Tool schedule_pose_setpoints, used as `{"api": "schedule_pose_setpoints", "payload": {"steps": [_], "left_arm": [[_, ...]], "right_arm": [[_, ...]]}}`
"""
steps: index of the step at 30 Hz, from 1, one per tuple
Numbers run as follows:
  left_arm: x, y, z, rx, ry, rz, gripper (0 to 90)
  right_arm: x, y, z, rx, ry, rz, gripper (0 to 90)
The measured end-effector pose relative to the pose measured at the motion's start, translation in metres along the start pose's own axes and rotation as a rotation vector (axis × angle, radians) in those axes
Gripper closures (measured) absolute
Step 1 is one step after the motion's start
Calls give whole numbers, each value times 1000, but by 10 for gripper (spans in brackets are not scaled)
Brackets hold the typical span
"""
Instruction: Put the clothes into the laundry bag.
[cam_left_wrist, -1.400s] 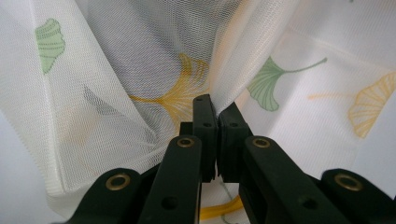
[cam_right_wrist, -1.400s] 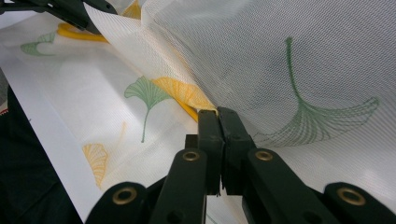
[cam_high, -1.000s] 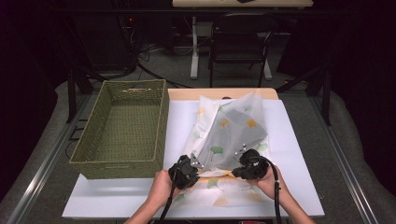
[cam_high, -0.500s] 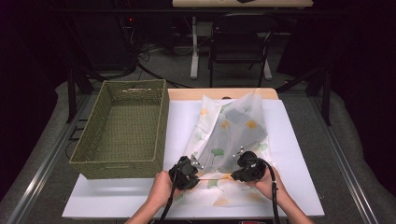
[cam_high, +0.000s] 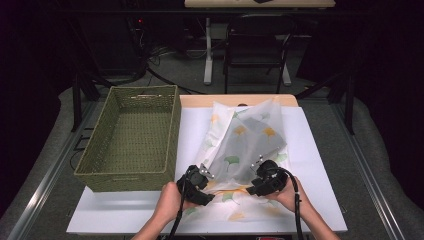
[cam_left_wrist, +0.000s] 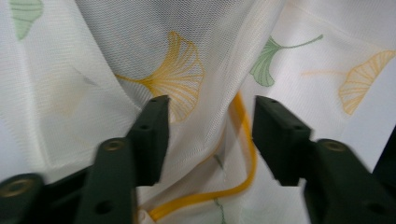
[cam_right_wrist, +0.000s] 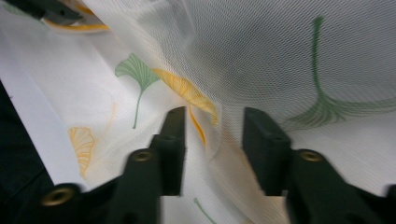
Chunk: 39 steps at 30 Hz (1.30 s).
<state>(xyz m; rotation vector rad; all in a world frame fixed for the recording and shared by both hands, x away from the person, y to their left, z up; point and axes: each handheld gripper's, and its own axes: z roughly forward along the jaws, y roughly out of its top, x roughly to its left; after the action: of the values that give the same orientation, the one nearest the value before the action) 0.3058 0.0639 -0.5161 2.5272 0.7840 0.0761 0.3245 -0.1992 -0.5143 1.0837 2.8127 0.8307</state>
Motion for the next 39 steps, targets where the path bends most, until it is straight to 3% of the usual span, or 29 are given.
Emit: {"api": "schedule_pose_setpoints", "payload": {"steps": [4, 6, 9, 16, 21, 39], "left_arm": [[-2, -4, -8, 3, -25, 1, 298], [-3, -7, -11, 0, -18, 15, 256], [-4, -12, -16, -5, -27, 21, 215], [-5, -23, -25, -21, -18, 10, 146], [-6, -32, -28, -7, -4, 9, 129], [-5, -57, -39, -21, 38, -25, 102]], "right_arm": [[-1, 1, -9, -19, 7, 19, 329], [-2, 1, -13, -30, 4, 31, 231], [-4, 2, -19, -45, 4, 38, 150], [-4, -1, -27, -29, -44, 27, 55], [-8, -14, -31, -38, -48, 43, 0], [-20, -47, -46, -64, -116, 89, 0]]}}
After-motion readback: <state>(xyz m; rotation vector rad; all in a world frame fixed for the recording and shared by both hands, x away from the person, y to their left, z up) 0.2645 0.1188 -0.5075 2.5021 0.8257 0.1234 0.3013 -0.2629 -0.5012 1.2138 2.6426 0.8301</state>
